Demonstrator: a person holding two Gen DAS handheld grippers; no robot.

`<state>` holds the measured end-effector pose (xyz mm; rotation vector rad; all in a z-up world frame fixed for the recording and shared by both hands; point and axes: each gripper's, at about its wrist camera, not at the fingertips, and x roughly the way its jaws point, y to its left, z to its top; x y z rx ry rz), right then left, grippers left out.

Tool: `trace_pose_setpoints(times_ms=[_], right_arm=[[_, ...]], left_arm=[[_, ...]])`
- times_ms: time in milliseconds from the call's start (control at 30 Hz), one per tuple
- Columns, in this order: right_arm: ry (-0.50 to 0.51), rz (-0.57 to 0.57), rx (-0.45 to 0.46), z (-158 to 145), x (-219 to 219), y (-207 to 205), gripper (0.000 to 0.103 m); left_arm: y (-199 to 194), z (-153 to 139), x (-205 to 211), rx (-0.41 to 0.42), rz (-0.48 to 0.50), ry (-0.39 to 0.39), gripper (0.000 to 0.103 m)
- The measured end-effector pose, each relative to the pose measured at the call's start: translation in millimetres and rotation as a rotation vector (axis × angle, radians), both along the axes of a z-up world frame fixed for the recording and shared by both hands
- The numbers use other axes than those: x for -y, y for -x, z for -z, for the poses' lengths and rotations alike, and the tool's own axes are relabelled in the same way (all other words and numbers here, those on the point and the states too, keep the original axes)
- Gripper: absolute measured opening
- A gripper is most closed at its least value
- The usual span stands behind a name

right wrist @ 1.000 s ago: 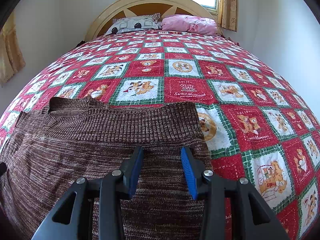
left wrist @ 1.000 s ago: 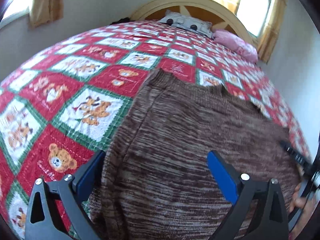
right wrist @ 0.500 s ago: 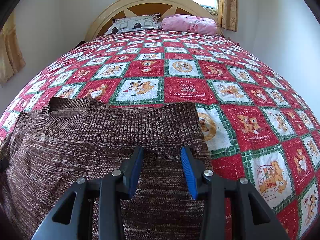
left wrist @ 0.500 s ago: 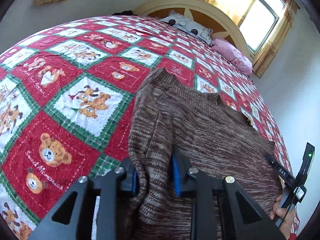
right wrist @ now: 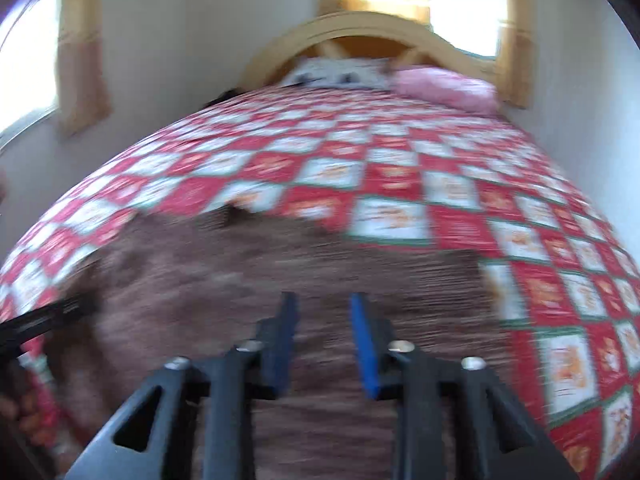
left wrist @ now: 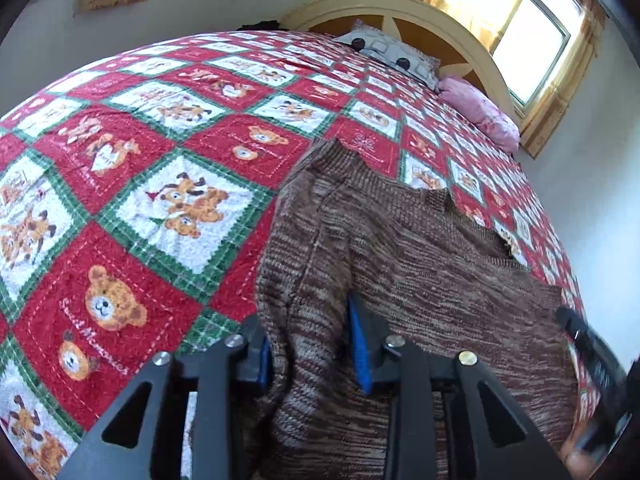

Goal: Fold small clothes

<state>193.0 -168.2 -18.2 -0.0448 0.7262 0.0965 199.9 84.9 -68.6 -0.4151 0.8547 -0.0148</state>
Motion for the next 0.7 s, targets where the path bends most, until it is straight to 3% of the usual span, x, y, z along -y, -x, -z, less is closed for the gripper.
trace_pose_setpoints(times_ms=[167, 267, 500, 600, 700], right_arm=[[-0.1, -0.051, -0.14, 43.8, -35.7, -3.8, 0.015], [-0.097, -0.045, -0.121, 43.8, -34.0, -3.9, 0.015], [-0.231, -0.045, -0.129, 49.3, -14.4, -6.3, 0.015], [-0.337, -0.035, -0.124, 45.2, -2.3, -2.8, 0.015], [-0.464, 0.045, -0.098, 38.9, 35.3, 8.2, 0.015]], left_arm=[[1.1, -5.6, 3.6, 0.024, 0.05, -0.015, 0.022], [1.8, -14.4, 4.9, 0.056, 0.069, -0.002, 0.021], [9.3, -50.0, 44.6, 0.166, 0.179, -0.023, 0.02], [11.2, -61.7, 73.8, 0.193, 0.268, -0.028, 0.02], [14.9, -67.5, 106.8, 0.208, 0.363, -0.036, 0.02]])
